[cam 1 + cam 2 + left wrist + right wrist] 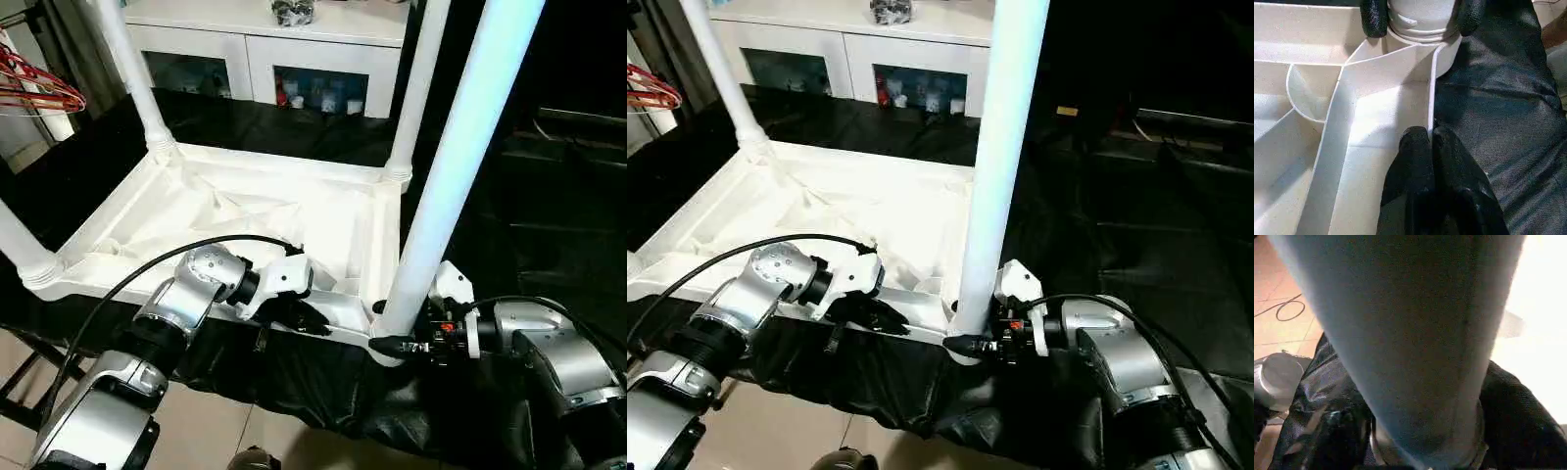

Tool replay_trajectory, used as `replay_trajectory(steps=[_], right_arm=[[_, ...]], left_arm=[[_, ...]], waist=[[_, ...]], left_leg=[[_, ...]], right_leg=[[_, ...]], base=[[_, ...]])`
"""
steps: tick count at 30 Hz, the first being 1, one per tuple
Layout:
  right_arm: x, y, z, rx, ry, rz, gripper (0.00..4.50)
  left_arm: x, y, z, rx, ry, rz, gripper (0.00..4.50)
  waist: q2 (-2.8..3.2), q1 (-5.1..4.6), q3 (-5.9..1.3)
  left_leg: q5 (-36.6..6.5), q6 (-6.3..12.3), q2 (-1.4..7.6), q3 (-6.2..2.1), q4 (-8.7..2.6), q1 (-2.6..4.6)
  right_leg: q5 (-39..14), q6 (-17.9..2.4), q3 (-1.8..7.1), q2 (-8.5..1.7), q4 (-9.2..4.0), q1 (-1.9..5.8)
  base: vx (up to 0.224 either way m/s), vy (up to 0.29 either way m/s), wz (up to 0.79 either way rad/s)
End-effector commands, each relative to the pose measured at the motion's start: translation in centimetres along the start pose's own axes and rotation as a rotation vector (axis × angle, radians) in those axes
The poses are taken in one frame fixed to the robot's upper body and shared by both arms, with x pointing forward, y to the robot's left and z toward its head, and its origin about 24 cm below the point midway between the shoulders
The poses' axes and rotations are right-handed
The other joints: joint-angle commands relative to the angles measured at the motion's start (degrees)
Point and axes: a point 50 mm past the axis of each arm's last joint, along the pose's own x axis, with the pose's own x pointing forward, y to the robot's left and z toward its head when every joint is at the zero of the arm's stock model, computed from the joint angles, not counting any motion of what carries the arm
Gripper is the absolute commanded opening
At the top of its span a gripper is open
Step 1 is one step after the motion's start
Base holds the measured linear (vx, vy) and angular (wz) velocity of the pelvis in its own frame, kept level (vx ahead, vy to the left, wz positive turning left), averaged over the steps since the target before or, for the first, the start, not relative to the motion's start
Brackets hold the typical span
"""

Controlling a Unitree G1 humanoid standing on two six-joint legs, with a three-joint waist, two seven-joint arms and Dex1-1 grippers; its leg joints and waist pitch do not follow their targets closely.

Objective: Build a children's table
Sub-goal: Rotate leg to tighten

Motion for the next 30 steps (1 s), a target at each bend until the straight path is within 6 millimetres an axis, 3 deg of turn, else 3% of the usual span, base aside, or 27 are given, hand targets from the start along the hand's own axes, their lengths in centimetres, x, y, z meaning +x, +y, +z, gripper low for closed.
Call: replay_trajectory(steps=[1, 14, 18, 21, 23, 25, 30], right_arm=[[2.3, 2.0, 0.4, -0.037, -0.011, 0.176, 2.70], [2.7, 1.3, 0.5, -0.014, -0.088, 0.055, 2.58], [4.1, -0.8, -0.1, 0.053, -0.118, -0.265, 2.57], [4.8, -1.6, -0.4, 0.090, -0.121, -0.387, 2.57], [5.6, -2.2, -0.6, 0.153, -0.138, -0.493, 2.57], [6.1, -2.4, -0.5, 0.184, -0.153, -0.524, 2.57], [7.5, -3.0, -0.2, 0.234, -0.175, -0.641, 2.57]], left_arm=[[-0.2, 1.1, 1.5, 0.044, -0.050, 0.092, 0.00], [0.0, 1.6, 1.8, 0.015, -0.089, 0.178, 0.00], [1.6, 2.8, 2.9, -0.038, -0.134, 0.329, 0.00], [2.5, 3.0, 3.5, -0.050, -0.149, 0.363, 0.00], [3.3, 3.2, 4.1, -0.063, -0.161, 0.392, 0.00], [3.8, 3.2, 4.3, -0.066, -0.162, 0.405, 0.00], [4.9, 3.0, 4.6, -0.061, -0.161, 0.414, 0.00]], waist=[[-0.64, -0.19, -3.95], [-0.62, -0.44, -3.94], [-0.62, -1.06, -3.79], [-0.75, -1.96, -3.69], [-0.71, -2.46, -3.75], [-0.67, -2.61, -3.78], [-0.45, -3.11, -3.87]], left_leg=[[-18.11, 1.45, 2.65, -0.88, -4.08, 1.42], [-18.69, 0.96, 2.60, -1.02, -4.22, 1.37], [-20.04, -0.39, 2.36, -1.08, -4.29, 1.48], [-21.17, -0.70, 2.18, -1.30, -4.47, 1.48], [-20.63, -0.72, 2.06, -1.34, -4.45, 1.24], [-20.78, -0.37, 1.97, -1.18, -4.31, 1.61], [-19.46, 0.07, 1.99, -1.12, -4.41, 1.27]], right_leg=[[-19.28, -11.03, 2.55, -3.17, -3.68, 2.33], [-19.98, -10.63, 2.42, -3.08, -3.77, 2.36], [-21.72, -10.68, 2.36, -3.29, -3.96, 2.05], [-25.08, -8.71, 2.21, -3.30, -4.60, 2.24], [-24.05, -9.06, 2.17, -3.20, -4.41, 2.28], [-23.81, -8.91, 2.19, -3.09, -4.73, 2.08], [-20.32, -9.71, 2.26, -2.92, -4.32, 2.26]], base=[[0.000, 0.000, 0.00], [0.000, 0.000, 0.00], [0.000, 0.000, 0.00], [0.000, 0.000, 0.00], [0.000, 0.000, 0.00], [0.000, 0.000, 0.00], [0.000, 0.000, 0.00]])
